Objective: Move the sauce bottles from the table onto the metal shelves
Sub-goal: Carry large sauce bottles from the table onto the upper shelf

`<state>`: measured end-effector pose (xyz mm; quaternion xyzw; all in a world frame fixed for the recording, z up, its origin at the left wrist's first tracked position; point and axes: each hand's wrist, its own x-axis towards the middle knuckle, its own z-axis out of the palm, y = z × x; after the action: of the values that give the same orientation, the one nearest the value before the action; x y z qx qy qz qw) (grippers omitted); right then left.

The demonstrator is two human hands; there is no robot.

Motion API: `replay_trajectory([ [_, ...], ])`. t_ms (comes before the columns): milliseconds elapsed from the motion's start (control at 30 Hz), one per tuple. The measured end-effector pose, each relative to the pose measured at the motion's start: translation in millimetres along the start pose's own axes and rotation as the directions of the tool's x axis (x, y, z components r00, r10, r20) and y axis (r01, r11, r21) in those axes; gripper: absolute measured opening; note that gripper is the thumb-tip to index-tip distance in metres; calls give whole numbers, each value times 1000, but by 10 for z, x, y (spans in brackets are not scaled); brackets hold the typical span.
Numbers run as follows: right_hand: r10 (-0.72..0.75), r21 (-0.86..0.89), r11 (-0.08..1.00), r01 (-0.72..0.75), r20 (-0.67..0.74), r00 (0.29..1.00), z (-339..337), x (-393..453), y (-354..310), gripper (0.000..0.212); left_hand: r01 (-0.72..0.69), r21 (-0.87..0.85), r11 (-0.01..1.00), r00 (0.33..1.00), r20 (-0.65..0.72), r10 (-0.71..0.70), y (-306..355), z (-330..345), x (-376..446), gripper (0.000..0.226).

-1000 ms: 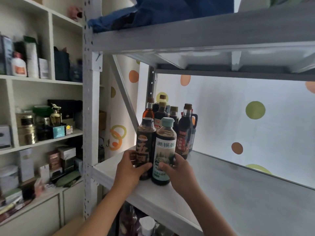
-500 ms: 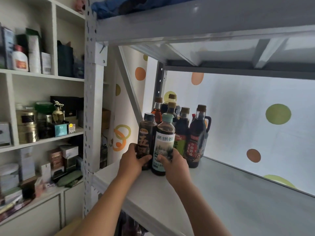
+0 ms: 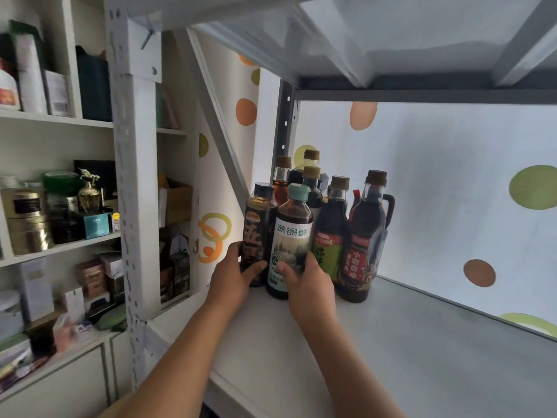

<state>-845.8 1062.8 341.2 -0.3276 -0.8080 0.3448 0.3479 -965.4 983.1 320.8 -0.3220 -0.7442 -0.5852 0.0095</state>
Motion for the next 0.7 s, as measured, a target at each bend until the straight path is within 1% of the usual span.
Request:
replay_trajectory([
  [67, -2, 19, 1000, 2, -16, 1000, 44, 47, 16, 53, -3, -2, 1000, 1000, -2, 3, -25, 32, 63, 54],
  [200, -1, 102, 995, 6, -51, 999, 115, 106, 92, 44, -56, 3, 998, 998, -23, 56, -72, 75, 164, 51],
  [333, -2, 137, 991, 10, -58, 998, 153, 107, 148, 40, -84, 108, 991, 996, -27, 87, -106, 91, 233, 49],
  [500, -29, 172, 984, 37, -45, 999, 167, 119, 175, 44, -79, 199, 977, 996, -14, 83, -134, 109, 286, 54],
  [633, -5, 135, 991, 14, -62, 998, 190, 135, 200, 53, -72, 175, 982, 996, -44, 80, -110, 112, 256, 55],
  [700, 12, 134, 991, 0, -90, 996, 194, 144, 209, 50, -39, 168, 985, 997, -55, 49, -96, 108, 253, 54],
])
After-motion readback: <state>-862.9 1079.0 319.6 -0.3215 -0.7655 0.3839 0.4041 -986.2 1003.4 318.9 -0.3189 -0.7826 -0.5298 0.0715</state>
